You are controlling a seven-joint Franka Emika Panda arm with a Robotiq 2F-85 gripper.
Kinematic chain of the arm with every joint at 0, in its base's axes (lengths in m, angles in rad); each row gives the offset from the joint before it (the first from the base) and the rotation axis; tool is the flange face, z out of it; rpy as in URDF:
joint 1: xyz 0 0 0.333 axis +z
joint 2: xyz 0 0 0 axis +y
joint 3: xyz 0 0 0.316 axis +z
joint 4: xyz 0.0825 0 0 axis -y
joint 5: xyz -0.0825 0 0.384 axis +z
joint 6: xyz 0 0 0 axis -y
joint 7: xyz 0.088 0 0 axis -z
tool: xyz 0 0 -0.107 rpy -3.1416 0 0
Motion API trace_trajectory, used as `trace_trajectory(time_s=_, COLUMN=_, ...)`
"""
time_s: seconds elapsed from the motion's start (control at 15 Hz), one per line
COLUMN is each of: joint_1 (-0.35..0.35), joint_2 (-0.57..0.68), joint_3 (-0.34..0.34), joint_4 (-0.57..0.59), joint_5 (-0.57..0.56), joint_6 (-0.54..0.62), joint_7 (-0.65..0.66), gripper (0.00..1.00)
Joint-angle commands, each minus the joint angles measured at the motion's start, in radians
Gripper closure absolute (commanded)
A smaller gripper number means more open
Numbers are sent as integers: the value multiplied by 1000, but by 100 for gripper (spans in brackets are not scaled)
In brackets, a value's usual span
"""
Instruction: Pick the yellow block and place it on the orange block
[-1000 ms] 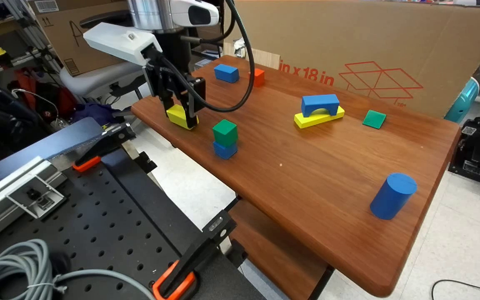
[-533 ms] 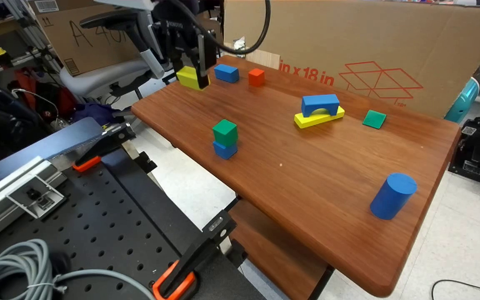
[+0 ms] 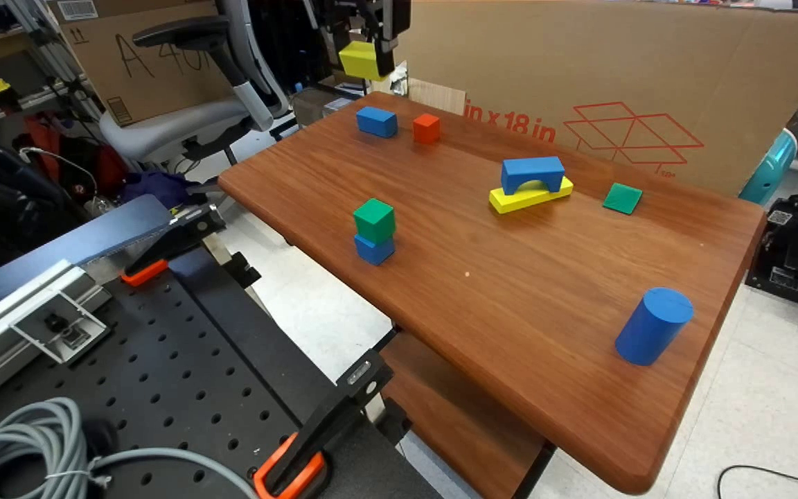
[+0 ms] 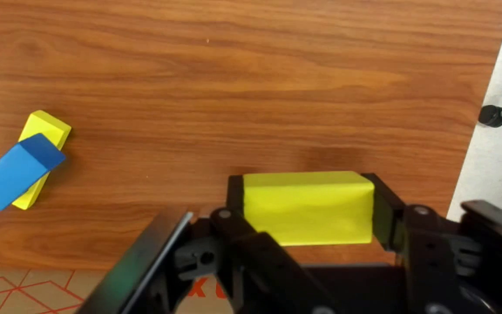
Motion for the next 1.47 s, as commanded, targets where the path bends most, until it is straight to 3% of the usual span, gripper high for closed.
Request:
trace_trajectory(time_s=0.0, joint_1=6, joint_2=87, joint_3=-5, joint_4=155, joint_5=14, joint_6=-94, joint_7=17, gripper=58)
trace_trajectory(time_s=0.67, joint_1=-4, joint_2=274, joint_3=-14, joint_4=422, joint_5=36, joint_6=-260, joint_7=47, gripper=58)
trace_trajectory(time_s=1.4, joint_1=-6, joint_2=395, joint_3=-41, joint_4=552, joint_5=36, joint_6=-328, joint_7=76, gripper=58)
